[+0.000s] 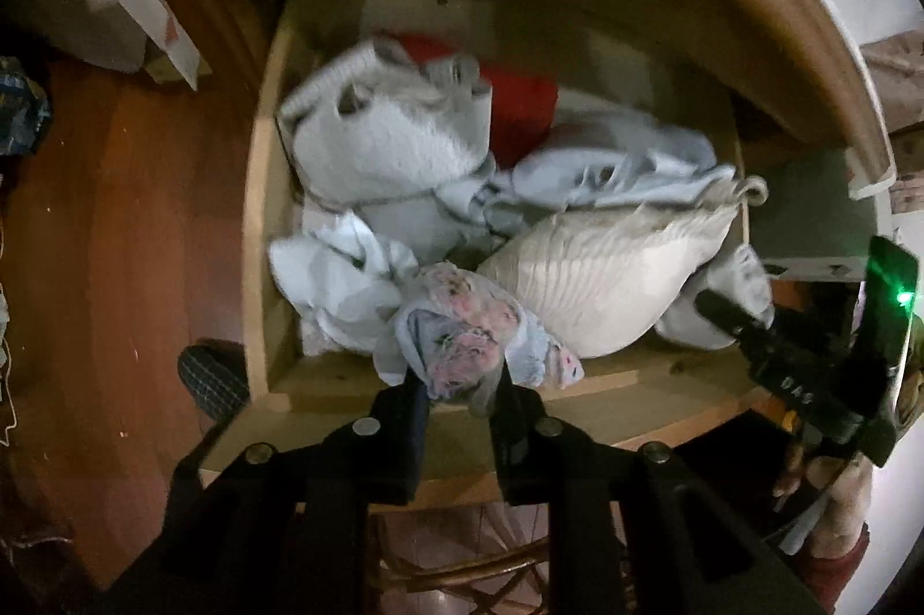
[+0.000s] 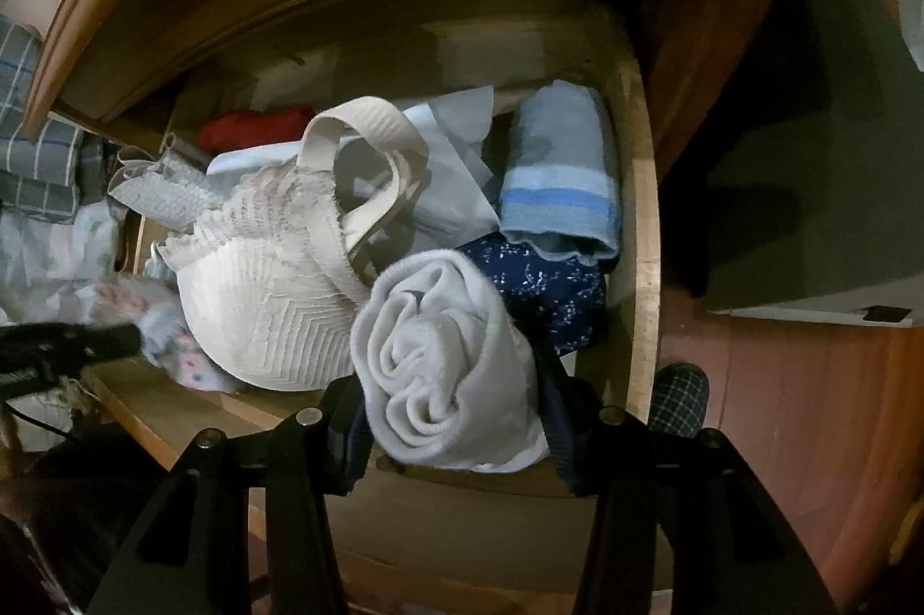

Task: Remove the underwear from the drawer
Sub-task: 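Lift the floral underwear out of the drawer with the left tool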

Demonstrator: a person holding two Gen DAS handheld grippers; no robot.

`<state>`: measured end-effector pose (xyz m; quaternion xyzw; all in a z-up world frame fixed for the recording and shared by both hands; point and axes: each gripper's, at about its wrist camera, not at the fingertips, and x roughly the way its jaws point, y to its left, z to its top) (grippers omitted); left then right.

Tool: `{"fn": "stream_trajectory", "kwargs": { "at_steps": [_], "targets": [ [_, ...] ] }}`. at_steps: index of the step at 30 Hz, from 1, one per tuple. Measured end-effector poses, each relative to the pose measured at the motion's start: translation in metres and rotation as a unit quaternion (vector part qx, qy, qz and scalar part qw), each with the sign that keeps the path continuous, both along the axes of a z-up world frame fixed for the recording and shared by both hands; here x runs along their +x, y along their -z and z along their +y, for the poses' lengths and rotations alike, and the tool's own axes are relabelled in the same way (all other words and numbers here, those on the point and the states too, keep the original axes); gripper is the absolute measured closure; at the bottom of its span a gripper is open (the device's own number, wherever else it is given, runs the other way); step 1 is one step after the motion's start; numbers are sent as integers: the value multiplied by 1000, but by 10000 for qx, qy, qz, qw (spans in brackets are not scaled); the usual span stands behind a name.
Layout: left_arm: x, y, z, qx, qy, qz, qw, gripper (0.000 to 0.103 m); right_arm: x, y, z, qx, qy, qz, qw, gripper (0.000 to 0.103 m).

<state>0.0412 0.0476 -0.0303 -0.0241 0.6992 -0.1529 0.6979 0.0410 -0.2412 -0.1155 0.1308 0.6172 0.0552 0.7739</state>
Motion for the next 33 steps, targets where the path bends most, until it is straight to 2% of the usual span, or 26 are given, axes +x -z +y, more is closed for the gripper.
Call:
{"fn": "stream_trajectory", "kwargs": {
  "at_steps": [3,7,10,12,22,26,29,33],
  "targets": [
    [12,-2,-3,120,32,-91,9999,84,1,0,0,40,18,14,10000,57],
    [15,20,-8,146,43,-102,9998,83,1,0,1,35,9,16,10000,57],
    [20,20,-13,213,4,-145,9997,77,1,0,0,45,-21,25,10000,57],
    [23,27,-21,296,-49,-125,9995,63,1,1,1,49,-40,30,10000,57],
    [36,52,-28,453,-178,-249,9985,43,2,1,2,69,-101,31,9999,56],
    [41,57,-28,372,-237,-258,9987,44,1,1,0,73,-83,42,9999,56],
    [41,58,-27,351,-238,-224,9989,68,2,1,1,67,-83,57,9999,56],
    [39,55,-25,355,-255,-220,9988,78,2,1,2,70,-95,62,9999,56]
  ]
}}
